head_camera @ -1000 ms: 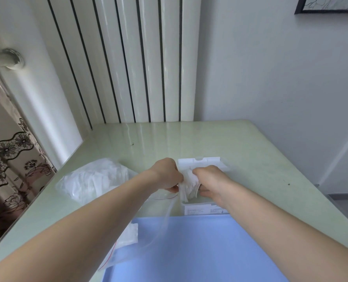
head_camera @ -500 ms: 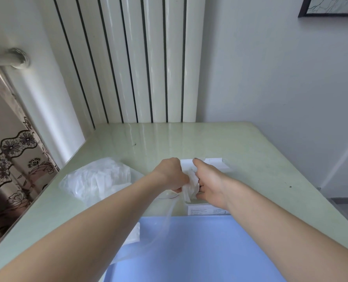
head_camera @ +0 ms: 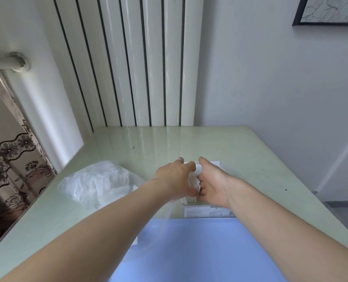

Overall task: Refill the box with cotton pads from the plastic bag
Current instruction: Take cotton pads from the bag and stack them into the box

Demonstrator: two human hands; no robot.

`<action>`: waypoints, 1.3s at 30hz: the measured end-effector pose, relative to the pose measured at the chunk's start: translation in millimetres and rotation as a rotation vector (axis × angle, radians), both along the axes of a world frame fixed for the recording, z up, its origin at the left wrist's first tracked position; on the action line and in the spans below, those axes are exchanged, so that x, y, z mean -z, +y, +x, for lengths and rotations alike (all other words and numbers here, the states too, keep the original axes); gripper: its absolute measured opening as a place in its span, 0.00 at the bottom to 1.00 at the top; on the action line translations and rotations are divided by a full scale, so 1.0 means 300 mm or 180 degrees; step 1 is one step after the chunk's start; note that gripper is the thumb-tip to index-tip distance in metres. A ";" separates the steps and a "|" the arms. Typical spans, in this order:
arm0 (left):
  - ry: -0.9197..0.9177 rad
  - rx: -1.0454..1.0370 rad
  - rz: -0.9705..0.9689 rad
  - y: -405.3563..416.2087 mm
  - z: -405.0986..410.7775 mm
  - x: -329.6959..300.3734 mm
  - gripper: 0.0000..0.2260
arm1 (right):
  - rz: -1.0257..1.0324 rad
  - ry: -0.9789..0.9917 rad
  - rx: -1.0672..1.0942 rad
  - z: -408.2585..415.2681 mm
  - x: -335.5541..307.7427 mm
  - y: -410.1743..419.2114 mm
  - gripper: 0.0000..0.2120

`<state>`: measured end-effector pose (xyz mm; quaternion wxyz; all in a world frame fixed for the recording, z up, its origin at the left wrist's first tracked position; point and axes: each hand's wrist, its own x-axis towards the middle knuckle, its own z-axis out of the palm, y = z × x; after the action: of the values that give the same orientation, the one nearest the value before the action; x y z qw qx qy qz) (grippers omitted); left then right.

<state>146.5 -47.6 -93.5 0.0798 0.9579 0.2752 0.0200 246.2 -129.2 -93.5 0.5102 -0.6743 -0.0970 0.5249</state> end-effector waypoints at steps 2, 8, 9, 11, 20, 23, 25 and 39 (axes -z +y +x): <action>0.0047 0.0117 0.0120 0.008 0.008 0.003 0.22 | -0.0009 0.0028 0.0011 0.010 0.005 -0.001 0.31; 0.0039 0.0292 0.0462 0.014 -0.001 0.009 0.24 | -0.0071 0.0052 -0.0020 0.039 0.010 0.002 0.34; -0.0025 0.0287 0.0484 0.013 -0.005 0.008 0.26 | -0.0099 0.0004 -0.0071 0.038 0.011 0.002 0.34; -0.0128 0.0309 0.0530 0.012 -0.011 0.006 0.24 | -0.0148 -0.0078 -0.0087 0.038 0.015 -0.001 0.34; -0.0241 0.0278 0.0219 0.017 -0.005 0.014 0.17 | -0.0220 -0.0297 -0.0038 0.029 0.019 0.007 0.35; -0.0386 0.0204 -0.0243 0.039 -0.036 -0.029 0.21 | -0.0332 -0.0471 0.0037 0.042 0.013 0.004 0.37; -0.0557 0.0056 -0.0462 0.064 -0.063 -0.074 0.21 | -0.0313 -0.0553 0.0025 0.031 0.000 -0.004 0.36; -0.1058 -0.1633 -0.0635 0.138 -0.549 -0.089 0.10 | 0.1333 -0.3221 -0.1522 -0.414 -0.038 -0.229 0.06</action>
<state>-18.2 -6.1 -67.0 0.2094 0.8283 0.4915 0.1686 122.1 -197.9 -82.0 0.3905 -0.6851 -0.5785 0.2085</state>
